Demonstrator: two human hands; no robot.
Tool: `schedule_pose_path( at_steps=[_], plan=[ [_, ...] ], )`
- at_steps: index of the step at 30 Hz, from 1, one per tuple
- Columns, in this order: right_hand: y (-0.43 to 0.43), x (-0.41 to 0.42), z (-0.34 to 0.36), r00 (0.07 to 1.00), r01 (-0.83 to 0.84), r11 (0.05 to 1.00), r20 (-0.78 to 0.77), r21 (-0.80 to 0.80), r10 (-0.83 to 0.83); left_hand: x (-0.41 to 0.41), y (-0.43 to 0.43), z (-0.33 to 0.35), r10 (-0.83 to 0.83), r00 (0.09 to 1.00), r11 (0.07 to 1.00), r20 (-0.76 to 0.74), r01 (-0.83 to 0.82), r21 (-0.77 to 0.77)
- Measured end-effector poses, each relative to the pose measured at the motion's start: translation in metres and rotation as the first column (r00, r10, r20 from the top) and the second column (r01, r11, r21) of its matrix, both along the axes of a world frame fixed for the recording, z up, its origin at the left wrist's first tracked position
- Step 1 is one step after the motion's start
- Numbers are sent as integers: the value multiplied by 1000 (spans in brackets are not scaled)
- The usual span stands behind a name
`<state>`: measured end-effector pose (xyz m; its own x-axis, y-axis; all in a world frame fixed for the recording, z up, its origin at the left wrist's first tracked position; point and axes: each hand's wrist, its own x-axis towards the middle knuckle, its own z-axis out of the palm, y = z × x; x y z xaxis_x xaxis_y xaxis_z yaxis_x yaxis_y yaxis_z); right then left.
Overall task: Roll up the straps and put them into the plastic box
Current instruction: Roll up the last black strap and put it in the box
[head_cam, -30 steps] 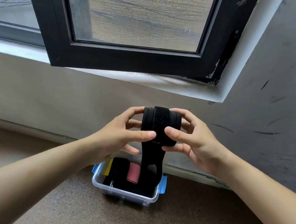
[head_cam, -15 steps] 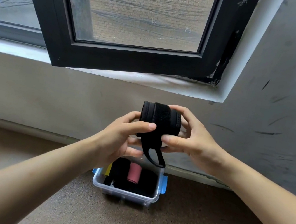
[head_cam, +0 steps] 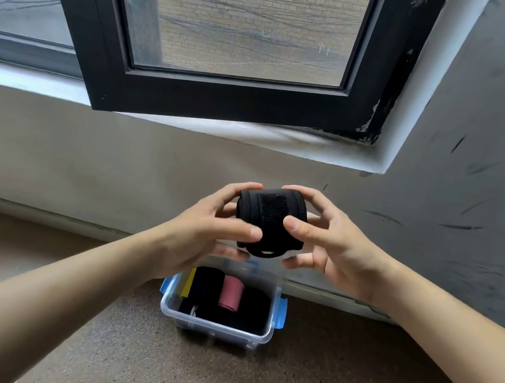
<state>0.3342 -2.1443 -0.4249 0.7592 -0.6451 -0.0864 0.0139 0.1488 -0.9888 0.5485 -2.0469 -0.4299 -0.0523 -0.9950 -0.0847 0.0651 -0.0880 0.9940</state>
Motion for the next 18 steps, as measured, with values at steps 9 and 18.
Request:
schedule_pose_path(
  at_steps=[9, 18],
  plan=[
    [-2, -4, -18, 992, -15, 992, -128, -126, -1, 3, 4, -13, 119, 992, 985, 45, -124, 121],
    [-2, 21, -72, 987, 138, 949, -115, 285, -109, 3, -14, -60, 286, 953, 920, 97, -301, 252]
  ],
)
